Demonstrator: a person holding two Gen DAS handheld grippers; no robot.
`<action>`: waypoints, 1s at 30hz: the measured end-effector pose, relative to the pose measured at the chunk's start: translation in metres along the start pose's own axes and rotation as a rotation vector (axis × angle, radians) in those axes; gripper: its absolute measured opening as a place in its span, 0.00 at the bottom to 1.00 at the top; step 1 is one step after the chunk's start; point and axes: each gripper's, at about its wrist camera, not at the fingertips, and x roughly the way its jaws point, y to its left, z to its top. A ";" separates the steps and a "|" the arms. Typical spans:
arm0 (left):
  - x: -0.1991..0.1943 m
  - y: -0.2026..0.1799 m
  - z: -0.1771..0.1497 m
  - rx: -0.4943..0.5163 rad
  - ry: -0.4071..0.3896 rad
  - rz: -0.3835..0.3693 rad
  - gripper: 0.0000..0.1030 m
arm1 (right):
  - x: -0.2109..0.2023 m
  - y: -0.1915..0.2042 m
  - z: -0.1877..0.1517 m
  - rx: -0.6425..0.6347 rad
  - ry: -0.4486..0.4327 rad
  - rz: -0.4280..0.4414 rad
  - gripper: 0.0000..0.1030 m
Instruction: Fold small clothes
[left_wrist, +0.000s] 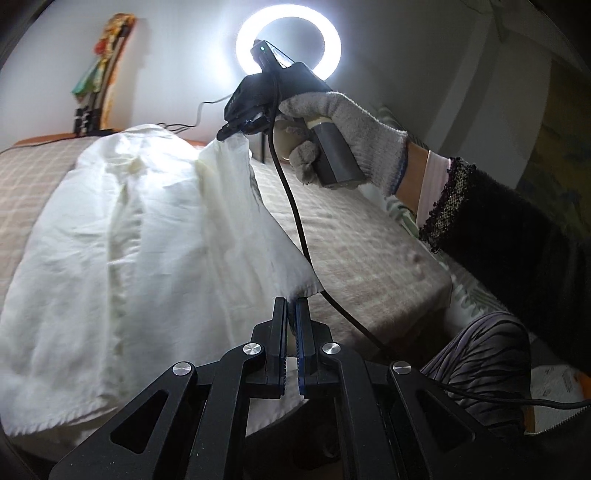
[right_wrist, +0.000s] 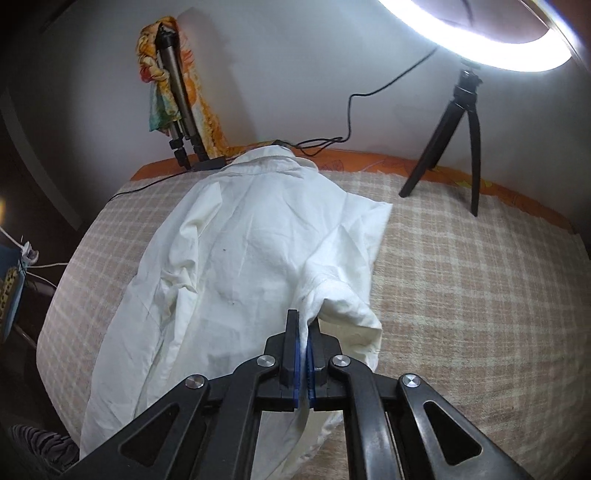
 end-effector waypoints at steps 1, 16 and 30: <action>-0.003 0.003 -0.001 -0.010 -0.005 0.005 0.03 | 0.003 0.010 0.002 -0.018 0.006 -0.010 0.00; -0.037 0.045 -0.017 -0.140 -0.047 0.086 0.03 | 0.063 0.122 0.014 -0.164 0.103 -0.045 0.00; -0.032 0.038 -0.032 -0.122 0.064 0.062 0.02 | 0.074 0.147 -0.006 -0.266 0.137 -0.009 0.24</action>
